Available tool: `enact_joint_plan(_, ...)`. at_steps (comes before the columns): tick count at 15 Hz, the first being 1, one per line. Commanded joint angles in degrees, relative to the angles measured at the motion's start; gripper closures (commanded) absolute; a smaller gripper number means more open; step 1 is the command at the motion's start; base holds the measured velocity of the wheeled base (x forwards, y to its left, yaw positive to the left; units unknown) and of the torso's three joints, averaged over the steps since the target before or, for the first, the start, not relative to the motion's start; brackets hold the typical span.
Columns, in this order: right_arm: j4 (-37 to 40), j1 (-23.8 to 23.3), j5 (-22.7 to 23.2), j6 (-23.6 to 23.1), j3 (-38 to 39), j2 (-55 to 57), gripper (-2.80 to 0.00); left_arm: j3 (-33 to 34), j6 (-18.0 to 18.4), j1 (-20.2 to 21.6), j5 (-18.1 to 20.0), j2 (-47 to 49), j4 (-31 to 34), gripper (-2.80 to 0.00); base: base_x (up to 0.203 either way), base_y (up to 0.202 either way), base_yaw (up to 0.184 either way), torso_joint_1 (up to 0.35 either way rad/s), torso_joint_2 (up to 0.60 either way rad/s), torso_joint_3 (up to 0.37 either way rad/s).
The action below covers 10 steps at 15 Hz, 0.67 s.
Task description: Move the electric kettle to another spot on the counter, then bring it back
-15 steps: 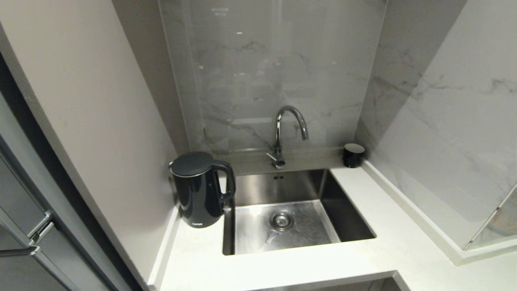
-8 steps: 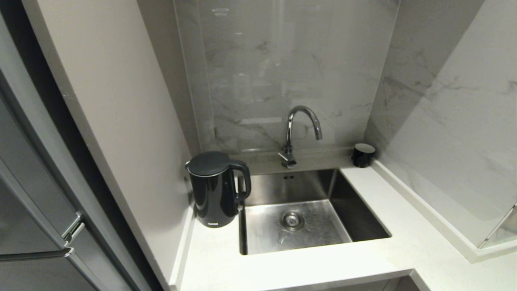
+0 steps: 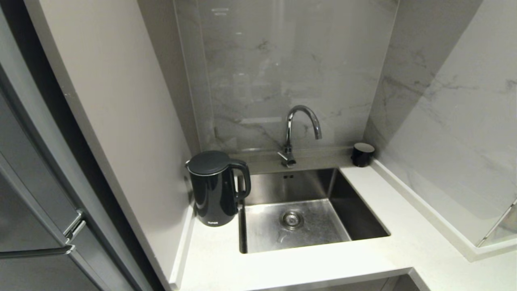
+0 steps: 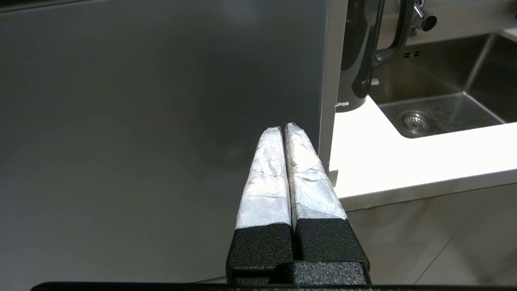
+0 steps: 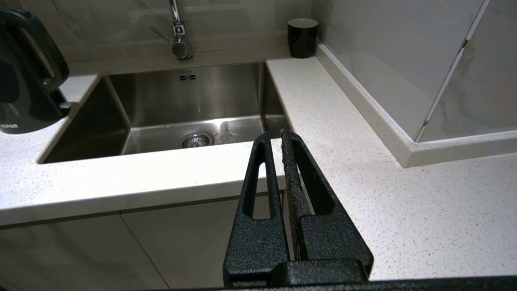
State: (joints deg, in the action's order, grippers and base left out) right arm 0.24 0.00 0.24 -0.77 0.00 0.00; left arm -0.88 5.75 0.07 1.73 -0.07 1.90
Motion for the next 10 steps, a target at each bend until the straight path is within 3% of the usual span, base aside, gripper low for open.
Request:
enact_joint_plan(1, 0.0, 0.0, 0.0, 0.0, 0.0, 0.1, 0.00, 0.0, 0.0, 0.0, 0.1, 0.1, 0.0, 0.00, 0.000, 0.000, 0.000, -0.078, 0.13, 0.097)
enact_joint_plan(10, 0.0, 0.0, 0.0, 0.0, 0.0, 0.1, 0.00, 0.0, 0.0, 0.0, 0.1, 0.1, 0.0, 0.00, 0.000, 0.000, 0.000, -0.081, 0.20, 0.110)
